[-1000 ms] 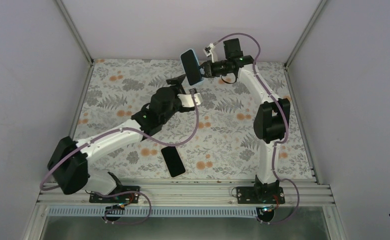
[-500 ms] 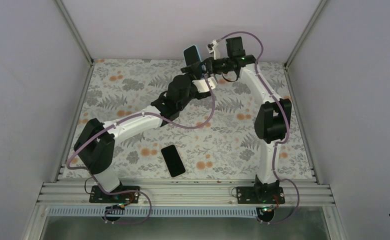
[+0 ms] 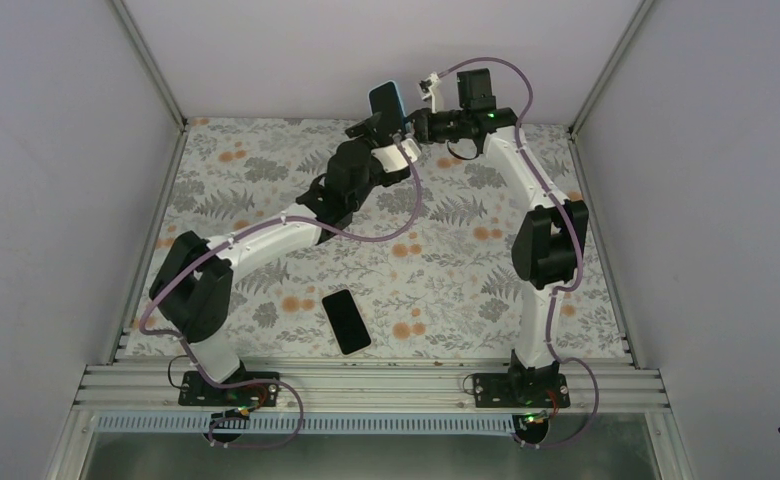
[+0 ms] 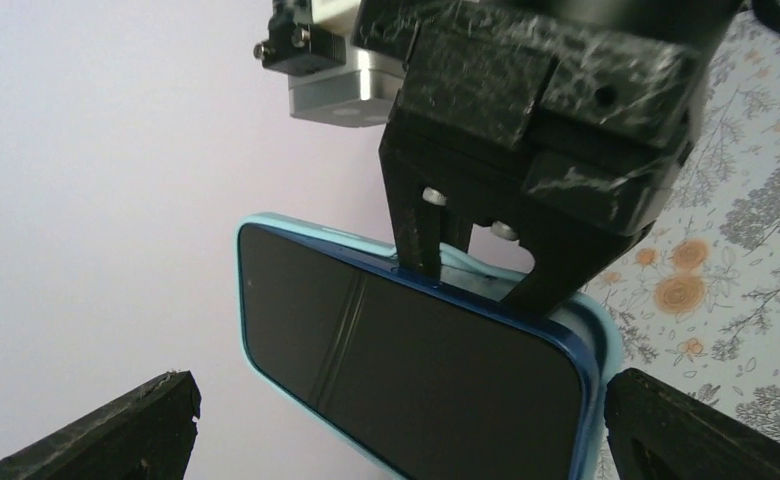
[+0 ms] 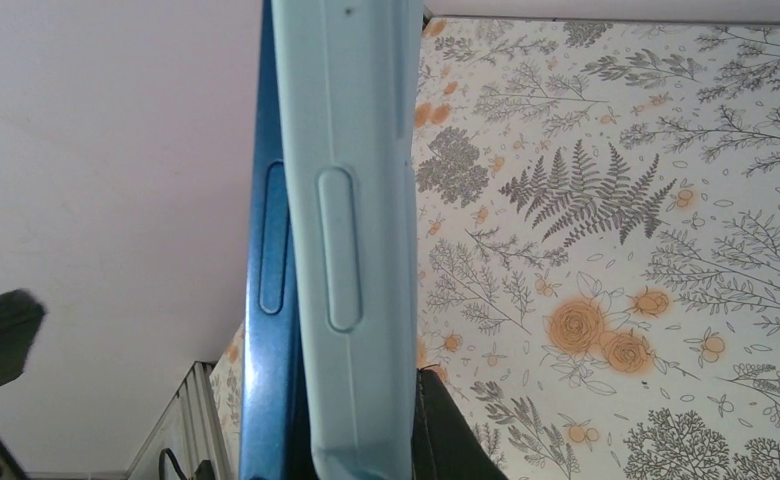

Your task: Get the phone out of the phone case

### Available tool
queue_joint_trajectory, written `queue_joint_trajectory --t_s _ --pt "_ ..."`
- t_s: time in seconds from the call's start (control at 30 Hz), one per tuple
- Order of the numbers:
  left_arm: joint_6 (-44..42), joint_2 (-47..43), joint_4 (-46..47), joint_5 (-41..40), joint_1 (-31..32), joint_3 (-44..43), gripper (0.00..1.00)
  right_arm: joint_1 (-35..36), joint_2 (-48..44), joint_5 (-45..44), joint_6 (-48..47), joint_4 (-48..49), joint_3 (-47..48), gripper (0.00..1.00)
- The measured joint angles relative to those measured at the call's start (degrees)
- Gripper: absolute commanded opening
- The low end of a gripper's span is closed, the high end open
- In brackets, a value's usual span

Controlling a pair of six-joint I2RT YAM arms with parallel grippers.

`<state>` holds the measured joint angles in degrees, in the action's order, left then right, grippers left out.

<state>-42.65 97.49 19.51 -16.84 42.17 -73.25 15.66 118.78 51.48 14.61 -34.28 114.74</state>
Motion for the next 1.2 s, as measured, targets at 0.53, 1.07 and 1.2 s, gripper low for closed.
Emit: queue_joint_trajectory --t_s 0.53,1.07,1.2 --pt "0.3 3.4 2.1 -3.9 -0.2 -0.5 1.0 0.0 -1.1 1.4 0.5 1.5 -1.5 0.03" --pt "6.0 1.4 -2.4 -0.3 0.0 -3.9 1.0 0.0 -1.2 2.0 0.5 2.0 -1.9 0.03" --pt "5.9 1.9 -2.5 -1.1 0.1 -4.4 1.0 0.0 -1.2 2.0 0.6 2.4 -2.1 0.03"
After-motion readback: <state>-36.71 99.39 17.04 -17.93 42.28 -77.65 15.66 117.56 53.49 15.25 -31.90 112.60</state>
